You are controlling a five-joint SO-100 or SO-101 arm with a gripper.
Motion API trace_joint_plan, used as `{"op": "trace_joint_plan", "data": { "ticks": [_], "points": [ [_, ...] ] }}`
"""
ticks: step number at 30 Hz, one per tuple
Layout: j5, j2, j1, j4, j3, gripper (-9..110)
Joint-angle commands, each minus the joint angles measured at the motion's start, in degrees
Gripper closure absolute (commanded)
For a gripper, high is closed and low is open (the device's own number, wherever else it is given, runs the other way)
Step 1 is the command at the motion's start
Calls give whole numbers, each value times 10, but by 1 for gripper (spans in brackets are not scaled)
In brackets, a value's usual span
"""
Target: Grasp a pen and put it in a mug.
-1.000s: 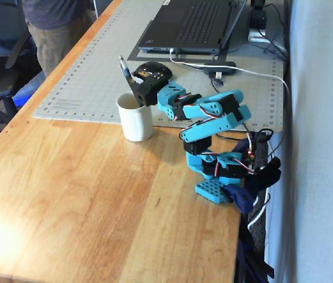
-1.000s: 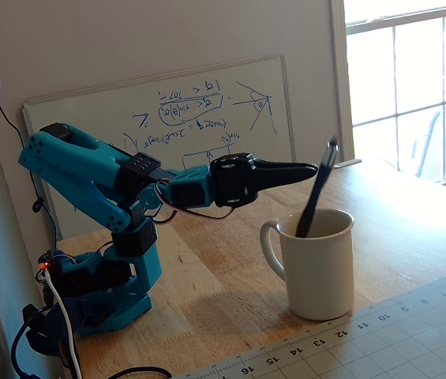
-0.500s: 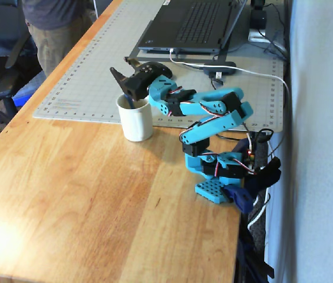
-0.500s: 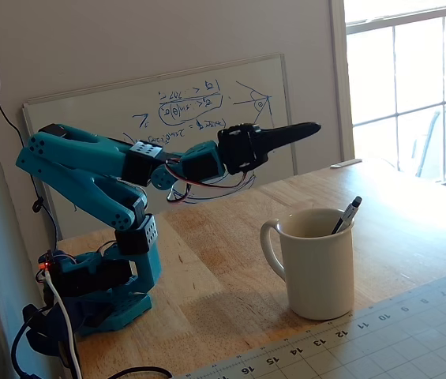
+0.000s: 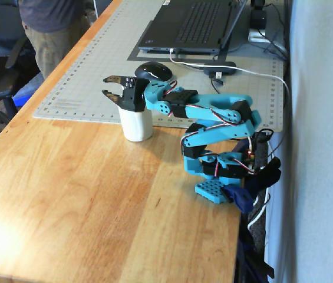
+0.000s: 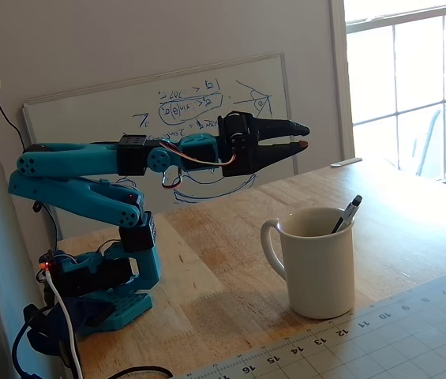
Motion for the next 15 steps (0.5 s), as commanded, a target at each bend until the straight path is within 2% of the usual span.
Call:
{"op": "trace_joint_plan", "data": {
  "ticks": [1, 6, 15],
  "points": [
    [-76, 63, -45, 69, -44, 95],
    [-95, 85, -124, 201, -43, 95],
    [-98, 134, -205, 488, -41, 95]
  ]
}}
